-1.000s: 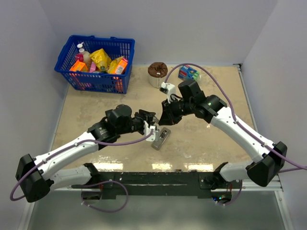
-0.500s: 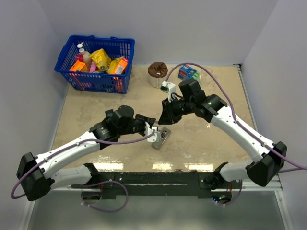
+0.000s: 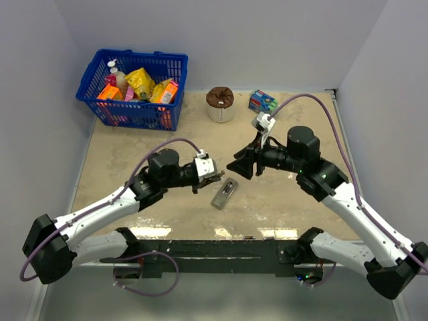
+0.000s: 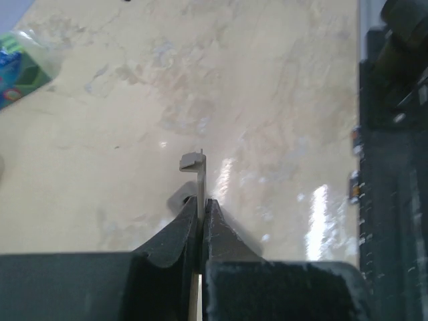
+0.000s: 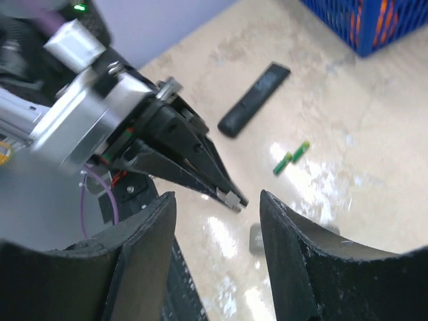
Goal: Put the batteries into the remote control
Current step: Adjust the battery cover.
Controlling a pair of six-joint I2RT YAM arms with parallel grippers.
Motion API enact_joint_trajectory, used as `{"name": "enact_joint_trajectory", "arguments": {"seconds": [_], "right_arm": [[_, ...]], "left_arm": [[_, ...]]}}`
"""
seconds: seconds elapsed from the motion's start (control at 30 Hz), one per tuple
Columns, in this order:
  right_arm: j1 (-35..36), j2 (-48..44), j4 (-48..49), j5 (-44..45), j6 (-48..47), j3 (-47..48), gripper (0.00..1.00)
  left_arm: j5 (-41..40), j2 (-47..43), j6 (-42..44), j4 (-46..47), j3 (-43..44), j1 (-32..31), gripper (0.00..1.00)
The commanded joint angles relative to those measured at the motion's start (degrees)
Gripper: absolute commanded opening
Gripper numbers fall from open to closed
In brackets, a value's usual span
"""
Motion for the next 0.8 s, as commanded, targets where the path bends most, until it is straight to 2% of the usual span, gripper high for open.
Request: {"name": "enact_joint_trajectory", "arguments": {"seconds": [0.0, 0.03, 0.07, 0.2, 0.5, 0.77], "right_arm": [[-1.94, -2.47, 14.02, -7.74, -2.71, -7.01, 0.55], [-2.38, -2.48, 16.47, -9.59, -2.71, -7.81, 0.55], [-3.0, -2.48, 17.37, -11.26, -2.71, -8.95, 0.55], [-3.27, -0.2, 18.87, -19.0, -5.26, -9.67, 0.52], [-3.36, 5.34, 19.13, -28.32, -6.49, -7.29, 0.45], [-3.36, 5.96, 22.47, -29.38, -5.27, -7.03, 0.43]], "left_arm": [[12.73, -3.35, -22.51, 18.57, -5.97, 4.16, 0.0], [13.79, -3.79, -27.41, 21.21, -7.03, 4.86, 0.0], [15.19, -4.23, -29.38, 25.84, -8.61, 5.65, 0.0], [17.75, -4.41, -36.5, 32.29, -9.85, 5.83, 0.0], [18.02, -3.79, -40.55, 34.86, -10.3, 5.92, 0.0], [18.89, -2.3, -41.17, 34.24, -9.06, 5.92, 0.0]]}}
